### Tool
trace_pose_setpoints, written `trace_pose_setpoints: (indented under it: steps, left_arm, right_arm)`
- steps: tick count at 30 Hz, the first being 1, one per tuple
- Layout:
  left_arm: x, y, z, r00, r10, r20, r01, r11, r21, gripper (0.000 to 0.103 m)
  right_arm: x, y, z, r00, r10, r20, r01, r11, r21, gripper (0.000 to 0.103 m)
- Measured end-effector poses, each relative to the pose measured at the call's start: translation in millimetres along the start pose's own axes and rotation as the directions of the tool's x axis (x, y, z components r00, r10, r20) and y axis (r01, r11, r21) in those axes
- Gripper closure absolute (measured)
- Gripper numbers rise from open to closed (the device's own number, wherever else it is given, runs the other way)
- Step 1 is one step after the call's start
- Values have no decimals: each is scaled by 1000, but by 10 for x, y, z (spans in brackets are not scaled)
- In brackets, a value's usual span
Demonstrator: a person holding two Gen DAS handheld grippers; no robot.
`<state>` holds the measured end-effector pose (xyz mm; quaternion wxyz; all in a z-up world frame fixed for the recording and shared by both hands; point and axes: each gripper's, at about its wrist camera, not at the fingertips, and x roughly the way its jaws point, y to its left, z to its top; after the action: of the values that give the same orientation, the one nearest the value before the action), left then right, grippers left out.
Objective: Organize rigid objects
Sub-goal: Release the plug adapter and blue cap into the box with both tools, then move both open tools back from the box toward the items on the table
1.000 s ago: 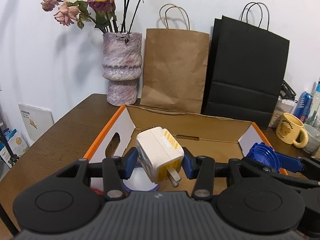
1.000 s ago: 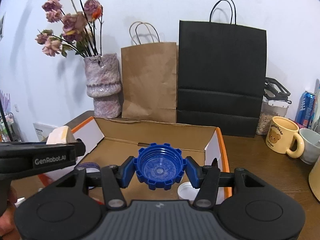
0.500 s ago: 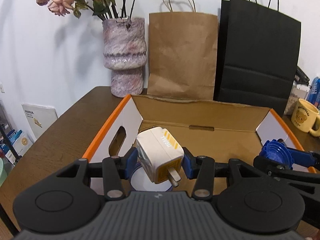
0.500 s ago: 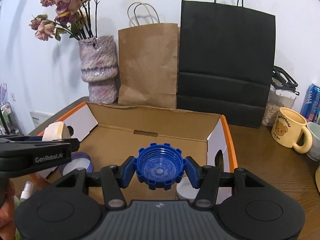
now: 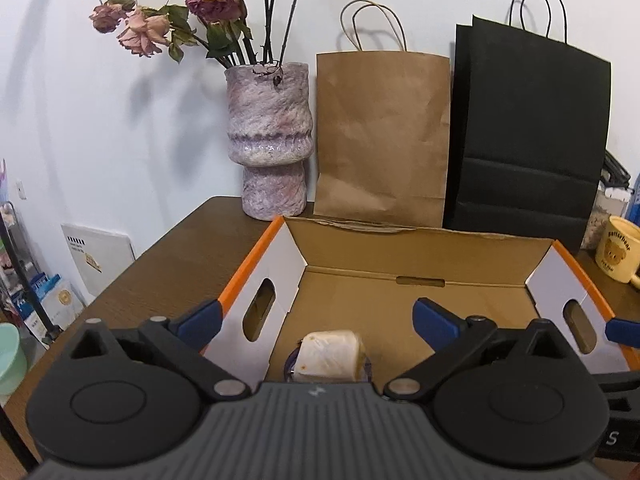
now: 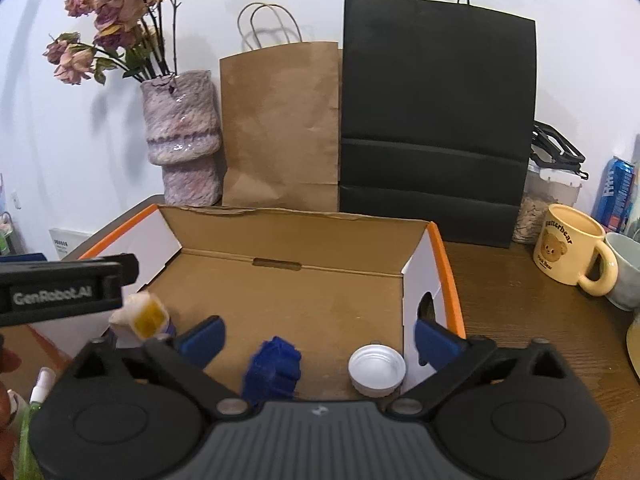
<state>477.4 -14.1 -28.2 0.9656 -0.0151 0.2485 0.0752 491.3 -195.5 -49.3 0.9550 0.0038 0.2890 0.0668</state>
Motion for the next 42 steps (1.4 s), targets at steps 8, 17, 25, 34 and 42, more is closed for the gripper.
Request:
trace_pose_setpoints:
  steps: [8, 17, 25, 34, 42]
  left_arm:
    - [-5, -3, 12, 1000, 1, -4, -1, 1000, -2, 0]
    - [-41, -8, 7, 1000, -18, 1, 18, 1000, -3, 0]
    - [-138, 41, 6, 999, -37, 17, 37, 999, -15, 0]
    - [-271, 83, -43, 998, -48, 36, 48, 999, -8, 0]
    - [-426, 180, -118, 998, -58, 40, 58, 998, -18, 0]
  right_arm:
    - [3, -13, -5, 1000, 0, -5, 0, 1000, 9, 0]
    - [-48, -4, -7, 1000, 1, 3, -1, 1000, 10, 0]
    - [-155, -8, -57, 1000, -8, 16, 7, 1000, 16, 0]
    - [-334, -51, -119, 999, -33, 39, 32, 999, 31, 0]
    - [-556, -78, -227, 997, -56, 51, 53, 997, 56, 0]
